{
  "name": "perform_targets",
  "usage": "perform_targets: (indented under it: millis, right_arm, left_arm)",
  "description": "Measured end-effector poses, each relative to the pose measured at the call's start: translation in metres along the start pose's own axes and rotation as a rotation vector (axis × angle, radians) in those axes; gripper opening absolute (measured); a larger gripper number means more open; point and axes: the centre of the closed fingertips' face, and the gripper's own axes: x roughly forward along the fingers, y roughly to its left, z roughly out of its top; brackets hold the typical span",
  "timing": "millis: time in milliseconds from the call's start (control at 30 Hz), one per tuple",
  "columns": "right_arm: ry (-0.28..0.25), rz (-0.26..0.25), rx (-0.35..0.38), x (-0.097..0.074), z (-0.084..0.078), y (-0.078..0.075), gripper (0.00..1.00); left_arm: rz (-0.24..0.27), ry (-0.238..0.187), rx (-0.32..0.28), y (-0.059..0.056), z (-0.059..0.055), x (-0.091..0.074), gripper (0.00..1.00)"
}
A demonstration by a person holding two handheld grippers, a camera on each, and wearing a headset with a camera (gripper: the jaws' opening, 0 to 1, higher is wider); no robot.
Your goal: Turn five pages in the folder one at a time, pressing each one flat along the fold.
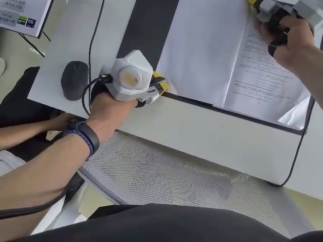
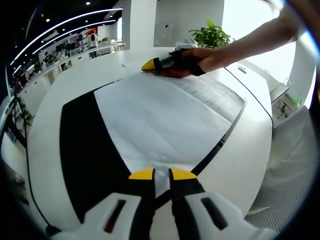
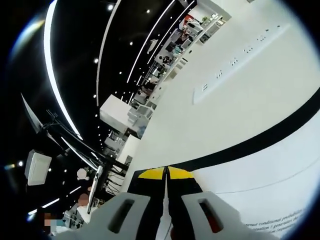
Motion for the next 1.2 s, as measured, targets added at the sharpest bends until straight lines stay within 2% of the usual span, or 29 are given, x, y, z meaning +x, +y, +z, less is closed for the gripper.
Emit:
perform_targets:
  millis: [233, 333, 467, 633, 700, 767, 800, 867, 967, 1067, 1100, 1200]
  right_arm:
    - [0.003, 0.003, -0.002, 0.000, 0.000, 0.000, 0.00]
    - [0.022, 0.011, -0.020, -0.002, -0.004, 0.002, 0.00]
    - [0.105, 0.055, -0.069, -0.015, -0.026, 0.015, 0.00]
    - [0.171, 0.086, -0.111, -0.034, -0.052, 0.030, 0.00]
    - [0.214, 0.110, -0.144, -0.041, -0.063, 0.036, 0.00]
    - [0.226, 0.122, -0.146, -0.050, -0.075, 0.044, 0.00]
    - [0.233, 0.125, -0.144, -0.047, -0.070, 0.040, 0.00]
    - [0.255, 0.135, -0.162, -0.052, -0.077, 0.043, 0.00]
    - [0.311, 0.176, -0.184, -0.066, -0.098, 0.053, 0.00]
    - [0.335, 0.178, -0.200, -0.079, -0.110, 0.059, 0.00]
    - [0.357, 0.192, -0.233, -0.084, -0.116, 0.060, 0.00]
    - [0.384, 0.196, -0.227, -0.096, -0.131, 0.063, 0.00]
  left_arm:
    - [0.003, -0.002, -0.006, 0.000, 0.000, 0.000, 0.09]
    - [0.005, -0.004, -0.009, 0.000, 0.000, 0.000, 0.08]
    - [0.006, -0.005, -0.010, 0.001, 0.000, 0.000, 0.08]
    - [0.007, -0.009, -0.013, 0.001, 0.000, 0.000, 0.08]
    - [0.007, -0.009, -0.011, 0.001, 0.000, 0.000, 0.08]
    - [0.007, -0.008, -0.012, 0.001, 0.000, 0.000, 0.08]
    - [0.007, -0.007, -0.012, 0.000, 0.000, 0.000, 0.08]
    - [0.006, -0.006, -0.012, 0.000, 0.000, 0.000, 0.09]
    - [0.007, -0.006, -0.014, -0.001, 0.000, 0.000, 0.08]
    - [0.007, -0.008, -0.017, 0.000, 0.001, 0.000, 0.08]
    - [0.007, -0.008, -0.018, 0.000, 0.001, -0.001, 0.08]
    - [0.007, -0.004, -0.015, -0.001, 0.001, -0.001, 0.08]
